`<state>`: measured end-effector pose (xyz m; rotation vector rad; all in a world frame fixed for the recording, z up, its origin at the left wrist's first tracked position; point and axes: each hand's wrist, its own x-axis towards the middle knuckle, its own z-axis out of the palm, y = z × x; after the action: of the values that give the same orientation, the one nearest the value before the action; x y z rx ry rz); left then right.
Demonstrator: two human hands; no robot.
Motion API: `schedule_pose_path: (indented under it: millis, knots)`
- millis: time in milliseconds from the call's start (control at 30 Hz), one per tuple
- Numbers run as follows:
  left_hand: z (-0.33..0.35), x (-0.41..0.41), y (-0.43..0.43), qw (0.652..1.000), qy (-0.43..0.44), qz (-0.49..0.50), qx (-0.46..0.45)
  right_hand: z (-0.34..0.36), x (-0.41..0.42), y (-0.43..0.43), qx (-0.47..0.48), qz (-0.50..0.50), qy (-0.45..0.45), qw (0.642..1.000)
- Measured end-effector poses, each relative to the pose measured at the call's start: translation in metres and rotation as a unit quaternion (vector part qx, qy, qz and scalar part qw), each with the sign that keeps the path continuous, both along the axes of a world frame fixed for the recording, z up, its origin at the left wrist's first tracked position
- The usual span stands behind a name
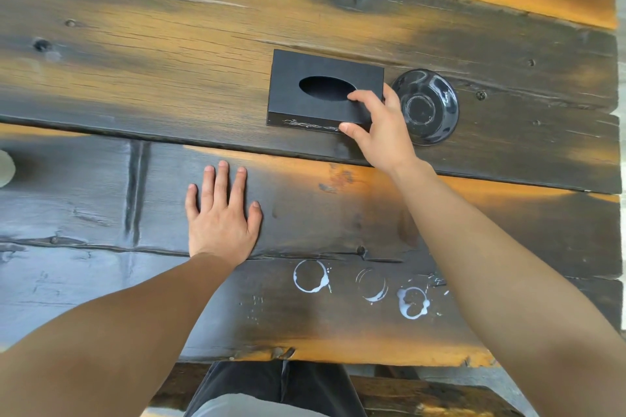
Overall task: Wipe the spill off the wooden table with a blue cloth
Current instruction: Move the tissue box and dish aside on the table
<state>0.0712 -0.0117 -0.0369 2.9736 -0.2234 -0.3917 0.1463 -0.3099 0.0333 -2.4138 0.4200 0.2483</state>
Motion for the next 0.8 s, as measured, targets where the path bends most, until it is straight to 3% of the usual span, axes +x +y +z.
schedule_pose_path:
  millis: [467,800]
  knots:
    - [-0.003,-0.001,0.0,1.0,0.007,0.002,0.001,-0.004,-0.018,-0.003,0.019,-0.054,-0.017,0.998]
    - [0.005,0.004,0.001,0.998,0.06,0.01,-0.034,0.004,-0.144,0.019,-0.039,-0.134,-0.003,0.99]
